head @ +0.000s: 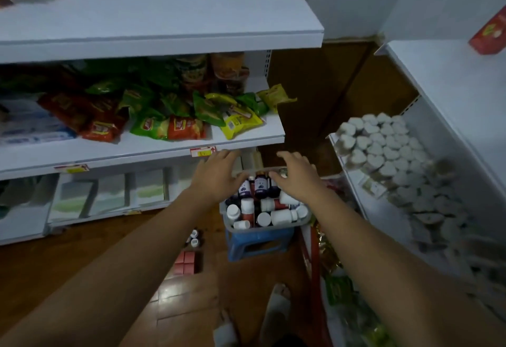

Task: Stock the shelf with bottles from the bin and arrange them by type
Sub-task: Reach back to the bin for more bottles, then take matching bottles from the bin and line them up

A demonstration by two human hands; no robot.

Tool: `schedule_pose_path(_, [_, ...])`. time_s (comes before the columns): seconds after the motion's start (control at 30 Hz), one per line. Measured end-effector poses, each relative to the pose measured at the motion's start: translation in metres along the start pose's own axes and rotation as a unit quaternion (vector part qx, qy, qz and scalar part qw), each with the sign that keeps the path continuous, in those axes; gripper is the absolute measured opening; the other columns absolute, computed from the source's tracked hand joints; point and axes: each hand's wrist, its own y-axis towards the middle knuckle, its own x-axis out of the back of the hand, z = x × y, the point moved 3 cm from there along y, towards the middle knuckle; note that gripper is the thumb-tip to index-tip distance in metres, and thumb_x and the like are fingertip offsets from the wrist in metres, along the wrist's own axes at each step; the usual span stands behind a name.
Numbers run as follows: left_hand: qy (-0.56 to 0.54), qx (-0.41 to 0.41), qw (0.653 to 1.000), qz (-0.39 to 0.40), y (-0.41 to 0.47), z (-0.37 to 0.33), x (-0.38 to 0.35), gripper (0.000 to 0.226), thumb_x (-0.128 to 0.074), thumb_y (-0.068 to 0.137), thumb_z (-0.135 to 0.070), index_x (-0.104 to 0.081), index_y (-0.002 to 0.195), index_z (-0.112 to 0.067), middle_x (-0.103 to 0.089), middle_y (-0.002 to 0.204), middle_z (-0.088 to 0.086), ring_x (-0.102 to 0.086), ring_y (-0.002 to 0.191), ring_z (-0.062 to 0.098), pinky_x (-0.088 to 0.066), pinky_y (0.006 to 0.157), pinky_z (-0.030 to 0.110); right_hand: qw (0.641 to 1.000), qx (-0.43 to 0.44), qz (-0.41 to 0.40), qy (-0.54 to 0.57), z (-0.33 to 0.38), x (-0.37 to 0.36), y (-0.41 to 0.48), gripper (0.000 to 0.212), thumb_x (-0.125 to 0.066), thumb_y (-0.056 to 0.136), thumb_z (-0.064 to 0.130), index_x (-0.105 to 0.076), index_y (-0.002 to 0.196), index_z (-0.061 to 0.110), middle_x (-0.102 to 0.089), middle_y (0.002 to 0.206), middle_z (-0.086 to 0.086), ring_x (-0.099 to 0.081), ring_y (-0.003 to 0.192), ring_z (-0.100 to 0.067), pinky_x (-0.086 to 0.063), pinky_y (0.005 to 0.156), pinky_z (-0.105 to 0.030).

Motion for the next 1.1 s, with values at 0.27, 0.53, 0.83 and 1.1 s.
schedule_pose_path(0.27, [-0.053,0.088,0.986,0.13,0.03,0.056,-0.129,0.076,-0.072,0.088,-0.057,-0.041,0.152,-0.029,-0.052,0.144,0.008,-0.051,0.132,0.035,-0.051,0.1,0.051,0.996,-0.012,0.09,-0.017,-0.056,-0.104,0.052,0.079,-0.078,0.086,0.045,-0.041,0.152,0.025,-0.047,0.152,-0.008,-0.041,0.141,-0.034,-0.043,0.112,-0.05])
schedule_pose_path(0.53, [-0.097,0.041,0.981,0.161,0.061,0.109,-0.212,0.103,-0.085,0.084,-0.041,-0.024,0.165,-0.023,-0.027,0.168,0.01,-0.031,0.149,0.037,-0.027,0.12,0.044,0.979,0.045,0.155,-0.126,-0.061,-0.201,0.138,0.111,-0.083,0.079,0.048,-0.016,0.163,0.022,-0.02,0.169,-0.011,-0.017,0.155,-0.035,-0.018,0.124,-0.054])
schedule_pose_path(0.83, [-0.086,0.044,0.985,0.143,0.072,0.113,-0.21,0.1,-0.089,0.072,-0.047,-0.037,0.155,-0.026,-0.053,0.147,0.0,-0.04,0.133,0.027,-0.043,0.104,0.048,0.97,0.101,0.095,-0.198,-0.067,-0.219,0.145,0.078,-0.082,0.082,0.031,-0.045,0.15,0.022,-0.041,0.149,-0.011,-0.04,0.136,-0.036,-0.031,0.115,-0.047])
schedule_pose_path(1.1, [-0.211,0.043,0.972,0.095,0.066,0.108,-0.197,0.097,-0.089,0.062,-0.041,-0.046,0.148,-0.034,-0.038,0.143,-0.003,-0.051,0.127,0.025,-0.049,0.108,0.044,0.985,0.095,0.138,-0.042,-0.071,-0.202,0.138,0.049,-0.072,0.092,0.029,-0.06,0.139,0.021,-0.06,0.134,-0.009,-0.056,0.123,-0.032,-0.048,0.106,-0.045])
